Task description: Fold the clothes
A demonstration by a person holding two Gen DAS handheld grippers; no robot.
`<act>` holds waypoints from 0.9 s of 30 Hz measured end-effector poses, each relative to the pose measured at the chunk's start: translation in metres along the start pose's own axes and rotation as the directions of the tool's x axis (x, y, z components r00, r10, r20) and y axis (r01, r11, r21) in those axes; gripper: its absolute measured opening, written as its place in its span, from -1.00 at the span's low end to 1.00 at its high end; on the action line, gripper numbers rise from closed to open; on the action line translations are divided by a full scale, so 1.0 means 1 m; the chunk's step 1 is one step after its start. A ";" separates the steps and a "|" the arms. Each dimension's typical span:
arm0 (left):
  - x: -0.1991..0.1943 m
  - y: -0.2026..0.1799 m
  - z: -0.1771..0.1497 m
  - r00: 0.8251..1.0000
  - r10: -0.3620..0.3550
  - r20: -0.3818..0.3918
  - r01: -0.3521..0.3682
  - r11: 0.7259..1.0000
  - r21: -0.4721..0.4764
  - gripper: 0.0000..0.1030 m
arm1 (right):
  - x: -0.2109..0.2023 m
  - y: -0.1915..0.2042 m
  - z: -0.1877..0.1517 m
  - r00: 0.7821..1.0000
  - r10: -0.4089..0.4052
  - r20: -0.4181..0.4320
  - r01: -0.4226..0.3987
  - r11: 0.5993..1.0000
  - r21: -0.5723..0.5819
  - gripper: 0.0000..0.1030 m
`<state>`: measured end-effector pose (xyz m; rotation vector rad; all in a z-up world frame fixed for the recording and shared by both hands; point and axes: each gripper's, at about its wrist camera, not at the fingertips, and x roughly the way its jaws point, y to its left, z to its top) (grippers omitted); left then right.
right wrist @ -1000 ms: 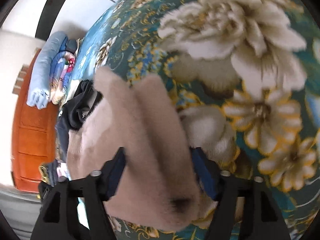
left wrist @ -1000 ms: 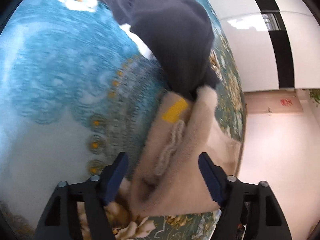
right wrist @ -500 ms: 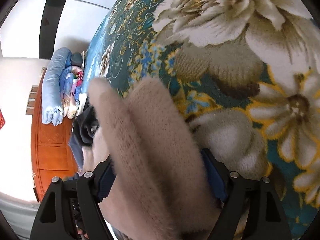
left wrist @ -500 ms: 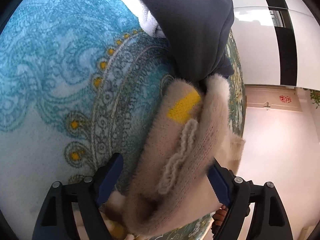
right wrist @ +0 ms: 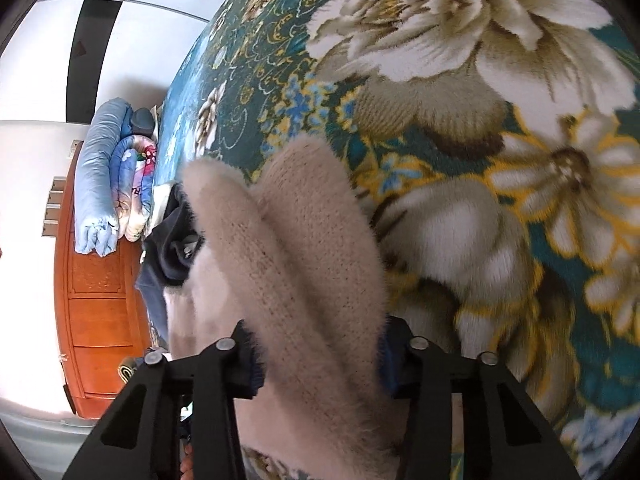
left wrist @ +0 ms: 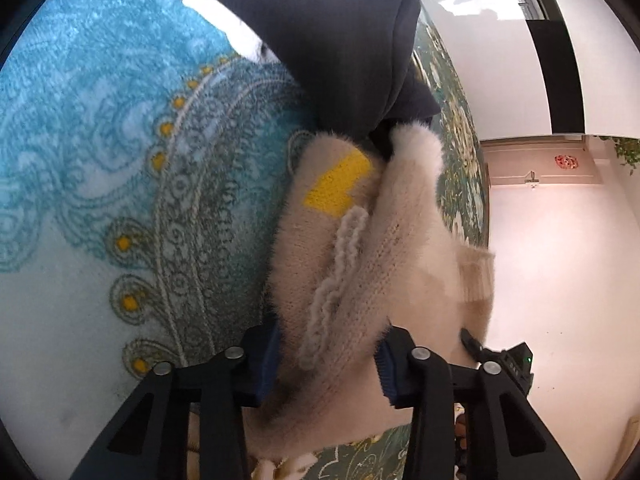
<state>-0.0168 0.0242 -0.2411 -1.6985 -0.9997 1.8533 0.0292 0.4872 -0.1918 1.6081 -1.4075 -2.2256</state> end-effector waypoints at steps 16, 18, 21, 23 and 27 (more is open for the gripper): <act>-0.092 0.003 0.000 0.981 -0.145 0.125 0.146 0.989 0.000 -0.40 | -0.046 0.092 -0.034 0.997 0.071 -0.005 -0.070 0.976 -0.208 -0.28; -0.114 0.005 0.001 0.974 -0.158 0.162 0.161 0.987 -0.006 -0.40 | -0.051 0.115 -0.038 0.996 0.093 -0.012 -0.093 0.958 -0.273 -0.29; -0.156 0.012 0.014 0.952 -0.165 0.258 0.173 0.985 -0.009 -0.40 | -0.047 0.151 -0.043 0.990 0.136 -0.033 -0.139 0.928 -0.347 -0.29; -0.181 0.011 0.021 0.926 -0.151 0.346 0.166 0.986 -0.013 -0.40 | -0.031 0.185 -0.045 0.984 0.163 -0.069 -0.176 0.899 -0.401 -0.29; -0.240 0.039 0.021 0.855 -0.070 0.514 0.120 0.991 -0.065 -0.40 | 0.023 0.258 -0.059 0.965 0.179 -0.190 -0.252 0.830 -0.497 -0.30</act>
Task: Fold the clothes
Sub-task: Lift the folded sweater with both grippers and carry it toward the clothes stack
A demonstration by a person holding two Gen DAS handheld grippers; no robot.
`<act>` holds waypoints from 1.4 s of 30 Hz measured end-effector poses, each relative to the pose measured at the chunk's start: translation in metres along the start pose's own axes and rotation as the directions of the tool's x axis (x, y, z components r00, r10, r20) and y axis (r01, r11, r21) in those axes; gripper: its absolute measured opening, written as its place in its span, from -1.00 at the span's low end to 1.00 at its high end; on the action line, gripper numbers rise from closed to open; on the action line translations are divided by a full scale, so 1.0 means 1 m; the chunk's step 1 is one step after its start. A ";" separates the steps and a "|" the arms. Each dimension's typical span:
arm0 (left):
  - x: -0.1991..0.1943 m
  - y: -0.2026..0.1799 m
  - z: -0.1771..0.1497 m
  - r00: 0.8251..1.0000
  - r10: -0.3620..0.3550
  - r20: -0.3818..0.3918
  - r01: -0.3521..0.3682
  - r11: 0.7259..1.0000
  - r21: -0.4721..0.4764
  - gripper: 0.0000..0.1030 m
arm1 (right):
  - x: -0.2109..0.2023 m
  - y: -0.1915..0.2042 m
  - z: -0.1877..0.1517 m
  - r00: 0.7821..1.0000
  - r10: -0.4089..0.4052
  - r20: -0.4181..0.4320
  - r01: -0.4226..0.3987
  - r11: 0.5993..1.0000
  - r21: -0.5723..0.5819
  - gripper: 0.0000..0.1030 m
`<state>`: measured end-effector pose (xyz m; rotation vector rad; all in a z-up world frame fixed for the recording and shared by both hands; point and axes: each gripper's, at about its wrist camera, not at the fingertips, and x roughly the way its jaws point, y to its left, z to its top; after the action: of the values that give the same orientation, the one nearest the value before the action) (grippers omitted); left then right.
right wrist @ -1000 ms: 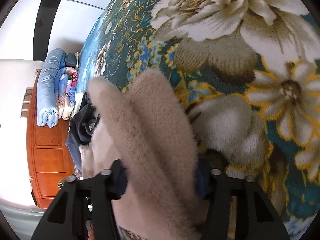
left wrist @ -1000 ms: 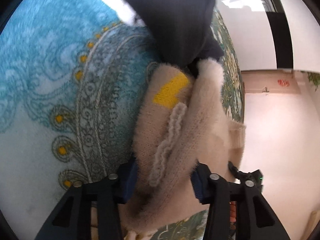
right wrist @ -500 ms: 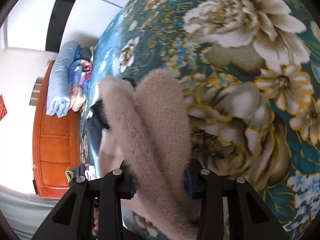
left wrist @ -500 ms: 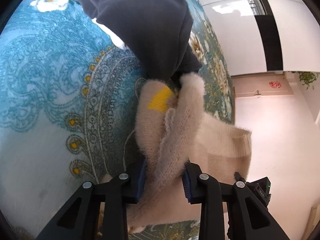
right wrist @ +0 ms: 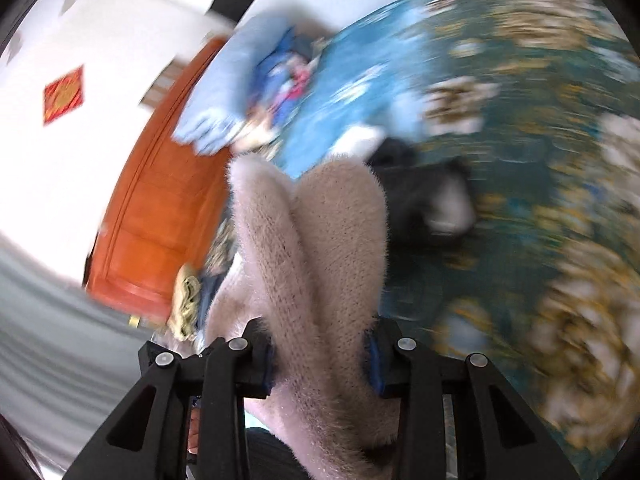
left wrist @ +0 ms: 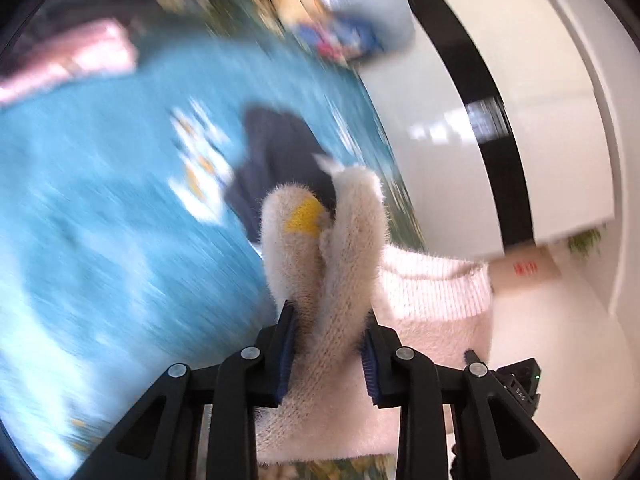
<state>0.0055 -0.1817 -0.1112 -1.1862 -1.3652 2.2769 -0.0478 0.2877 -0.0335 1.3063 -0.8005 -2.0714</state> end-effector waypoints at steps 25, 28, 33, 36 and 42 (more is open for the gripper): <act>-0.042 0.192 0.023 0.863 0.423 0.275 -0.306 0.873 -0.381 -0.68 | 0.448 0.192 0.011 0.860 -0.156 -0.486 -0.143 0.840 -0.523 -0.33; -0.036 0.192 0.026 0.866 0.421 0.269 -0.315 0.878 -0.360 -0.68 | 0.462 0.170 0.014 0.856 -0.204 -0.475 -0.076 0.859 -0.506 -0.33; -0.037 0.180 0.037 0.863 0.426 0.270 -0.326 0.880 -0.345 -0.67 | 0.460 0.160 0.019 0.856 -0.233 -0.462 -0.045 0.856 -0.514 -0.19; -0.036 0.158 0.045 0.835 0.468 0.290 -0.402 0.878 -0.259 -0.67 | 0.446 0.171 0.023 0.874 -0.280 -0.397 -0.011 0.805 -0.593 -0.17; -0.011 0.120 0.069 0.824 0.480 0.302 -0.482 0.873 -0.073 -0.63 | 0.418 0.211 -0.003 0.911 -0.278 -0.305 -0.054 0.653 -0.755 -0.17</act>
<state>-0.0150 -0.2964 -0.1873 -1.3354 -1.2565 2.9290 -0.1699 -0.1547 -0.1251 1.2099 0.3451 -1.7900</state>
